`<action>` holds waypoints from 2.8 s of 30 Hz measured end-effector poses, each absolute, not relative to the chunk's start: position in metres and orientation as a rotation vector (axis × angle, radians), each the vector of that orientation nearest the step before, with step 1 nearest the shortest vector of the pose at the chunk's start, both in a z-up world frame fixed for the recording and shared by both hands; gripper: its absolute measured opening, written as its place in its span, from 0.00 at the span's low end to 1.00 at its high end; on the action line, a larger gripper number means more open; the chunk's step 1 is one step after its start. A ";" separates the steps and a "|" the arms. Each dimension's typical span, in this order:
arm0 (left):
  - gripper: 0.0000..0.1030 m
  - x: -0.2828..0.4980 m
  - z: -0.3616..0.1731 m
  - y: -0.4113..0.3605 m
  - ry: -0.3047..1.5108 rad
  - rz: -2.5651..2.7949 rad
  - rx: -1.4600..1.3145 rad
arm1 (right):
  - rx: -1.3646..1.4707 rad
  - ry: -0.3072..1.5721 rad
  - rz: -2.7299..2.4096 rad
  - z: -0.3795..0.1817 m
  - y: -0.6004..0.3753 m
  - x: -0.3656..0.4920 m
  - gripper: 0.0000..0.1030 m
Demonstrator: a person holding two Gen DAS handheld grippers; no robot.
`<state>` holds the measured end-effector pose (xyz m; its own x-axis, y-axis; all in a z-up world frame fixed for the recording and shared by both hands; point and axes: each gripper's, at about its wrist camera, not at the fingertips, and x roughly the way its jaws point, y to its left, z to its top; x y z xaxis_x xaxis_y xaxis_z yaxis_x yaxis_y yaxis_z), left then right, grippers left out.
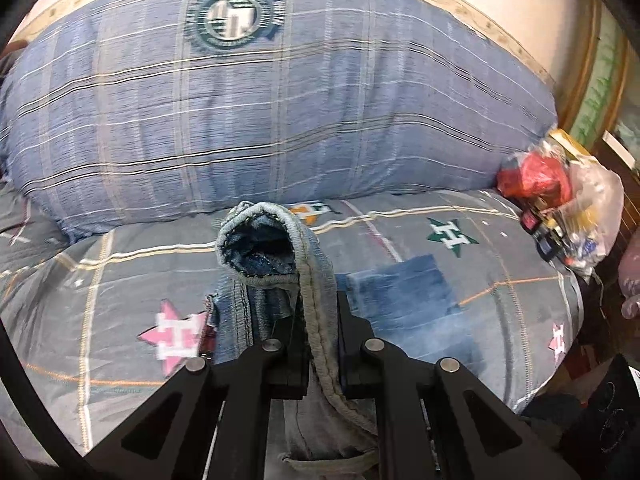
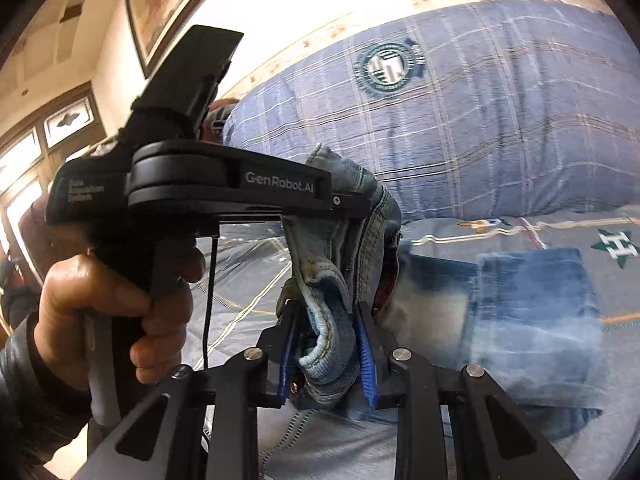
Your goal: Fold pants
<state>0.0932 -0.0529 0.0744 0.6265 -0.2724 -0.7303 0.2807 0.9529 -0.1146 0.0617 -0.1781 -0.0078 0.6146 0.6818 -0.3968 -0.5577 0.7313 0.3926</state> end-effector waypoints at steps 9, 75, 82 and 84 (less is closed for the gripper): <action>0.10 0.108 0.070 -0.130 0.852 -0.401 0.077 | 0.328 0.539 0.639 -0.009 -0.243 0.070 0.23; 0.67 0.055 0.025 -0.053 0.935 -0.161 -0.039 | 0.423 0.851 0.310 -0.077 -0.322 0.128 0.42; 0.67 0.063 0.011 -0.059 0.947 -0.166 -0.058 | 0.351 0.758 0.292 -0.035 -0.329 0.121 0.70; 0.67 0.067 0.003 -0.064 0.949 -0.160 -0.057 | 0.319 0.744 0.326 -0.028 -0.322 0.121 0.70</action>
<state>0.0674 -0.0636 0.0028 0.5716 -0.1613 -0.8045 0.1116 0.9867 -0.1186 0.1213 -0.3219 -0.0275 0.6906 0.3971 -0.6045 -0.1747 0.9026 0.3933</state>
